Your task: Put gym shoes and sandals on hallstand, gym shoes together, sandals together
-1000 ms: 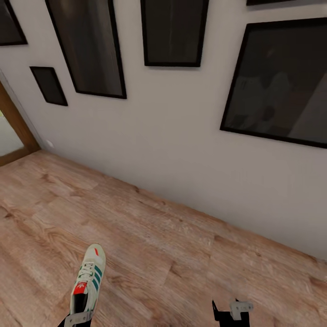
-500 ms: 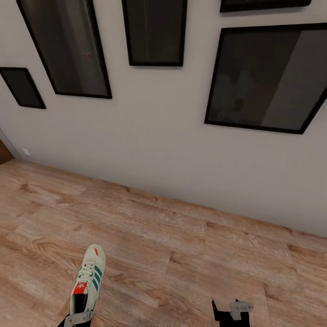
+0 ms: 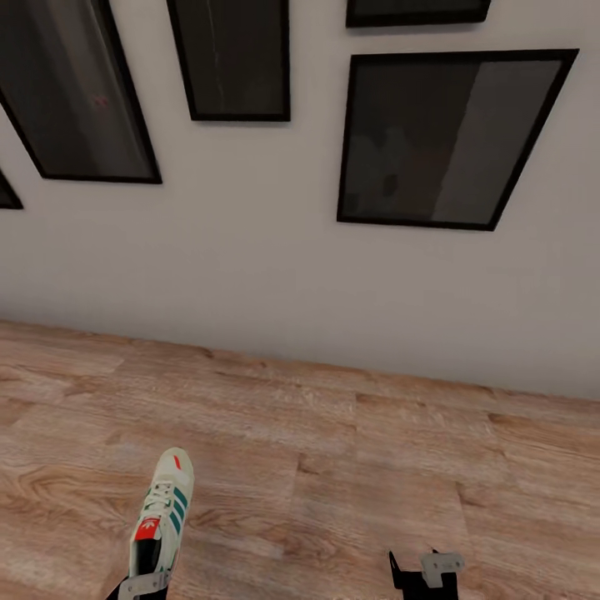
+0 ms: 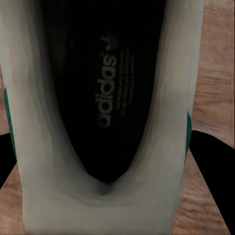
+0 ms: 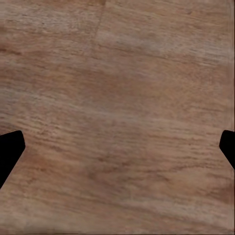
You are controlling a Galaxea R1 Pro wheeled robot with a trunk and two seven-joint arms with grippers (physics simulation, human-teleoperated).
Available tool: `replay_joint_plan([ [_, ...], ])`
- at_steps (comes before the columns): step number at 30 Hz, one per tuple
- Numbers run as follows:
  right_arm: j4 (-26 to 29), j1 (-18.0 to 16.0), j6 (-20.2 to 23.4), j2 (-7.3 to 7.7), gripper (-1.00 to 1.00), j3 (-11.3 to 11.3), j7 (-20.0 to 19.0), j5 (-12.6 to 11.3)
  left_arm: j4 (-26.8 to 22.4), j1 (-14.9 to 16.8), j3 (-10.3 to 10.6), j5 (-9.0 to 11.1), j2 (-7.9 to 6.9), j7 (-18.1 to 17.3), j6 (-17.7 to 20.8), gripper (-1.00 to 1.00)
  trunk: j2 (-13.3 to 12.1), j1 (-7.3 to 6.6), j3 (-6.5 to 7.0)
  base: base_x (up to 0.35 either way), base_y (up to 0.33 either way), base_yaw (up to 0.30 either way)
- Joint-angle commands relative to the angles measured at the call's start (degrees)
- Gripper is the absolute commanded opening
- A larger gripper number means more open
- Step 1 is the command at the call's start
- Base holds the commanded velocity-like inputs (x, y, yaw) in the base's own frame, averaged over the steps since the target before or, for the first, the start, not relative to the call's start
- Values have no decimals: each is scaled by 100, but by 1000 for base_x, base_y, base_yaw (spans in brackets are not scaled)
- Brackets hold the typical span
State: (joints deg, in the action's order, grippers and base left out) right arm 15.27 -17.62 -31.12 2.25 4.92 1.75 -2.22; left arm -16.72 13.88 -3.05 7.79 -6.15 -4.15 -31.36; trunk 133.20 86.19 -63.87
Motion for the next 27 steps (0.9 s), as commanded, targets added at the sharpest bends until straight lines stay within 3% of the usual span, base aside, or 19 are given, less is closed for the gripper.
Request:
replay_joint_plan([
  [1, -9, -5, -17, 4, 100, 44, 18, -24, 0, 1, -17, 40, 4, -43, -11, -100, 2, -1, -4, -1, 3, -300],
  [27, -11, -5, -17, 4, 100, 44, 18, -24, 2, 1, -12, 38, 8, -42, -11, -100, 2, -1, -4, 0, 0, -300],
])
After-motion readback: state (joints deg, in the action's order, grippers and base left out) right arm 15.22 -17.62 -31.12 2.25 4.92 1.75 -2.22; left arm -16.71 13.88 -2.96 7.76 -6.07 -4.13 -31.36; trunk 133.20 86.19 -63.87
